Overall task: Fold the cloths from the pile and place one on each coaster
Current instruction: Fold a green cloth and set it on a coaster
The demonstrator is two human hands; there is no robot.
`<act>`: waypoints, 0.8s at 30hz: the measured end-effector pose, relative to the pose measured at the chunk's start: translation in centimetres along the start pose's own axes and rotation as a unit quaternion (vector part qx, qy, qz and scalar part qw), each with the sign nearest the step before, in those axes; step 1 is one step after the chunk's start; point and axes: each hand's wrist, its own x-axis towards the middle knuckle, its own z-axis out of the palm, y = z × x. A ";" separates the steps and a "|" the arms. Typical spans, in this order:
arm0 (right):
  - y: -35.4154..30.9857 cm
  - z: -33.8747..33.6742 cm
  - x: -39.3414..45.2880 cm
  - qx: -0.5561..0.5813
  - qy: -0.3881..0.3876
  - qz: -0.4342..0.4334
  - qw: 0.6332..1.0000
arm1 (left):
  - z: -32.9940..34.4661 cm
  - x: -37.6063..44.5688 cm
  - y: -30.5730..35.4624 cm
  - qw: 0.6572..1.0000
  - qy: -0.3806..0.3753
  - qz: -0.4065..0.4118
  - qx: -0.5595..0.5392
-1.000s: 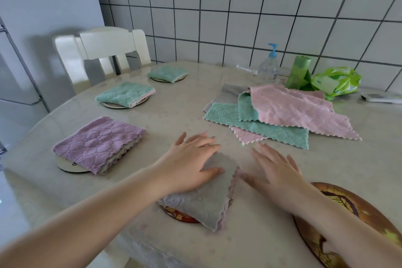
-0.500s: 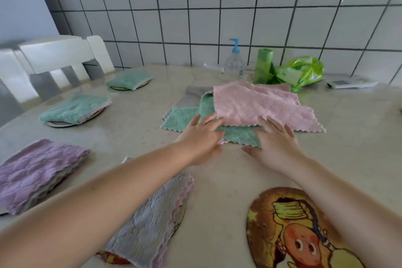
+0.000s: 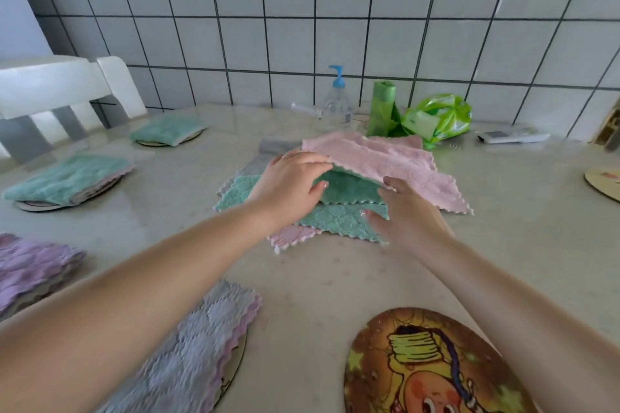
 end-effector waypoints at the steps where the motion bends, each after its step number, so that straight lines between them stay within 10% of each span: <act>1: 0.3 -0.1 0.3 0.006 -0.003 0.009 1.000 | -0.4 0.4 -0.2 1.000 0.011 -0.007 -0.012; 14: 4.9 -6.5 1.9 -0.001 0.081 0.057 0.995 | -6.0 3.6 -2.0 0.976 0.115 -0.122 -0.141; 24: 4.3 -18.1 -3.6 -0.046 0.251 -0.019 0.967 | -13.4 4.6 0.7 0.949 0.228 -0.064 -0.206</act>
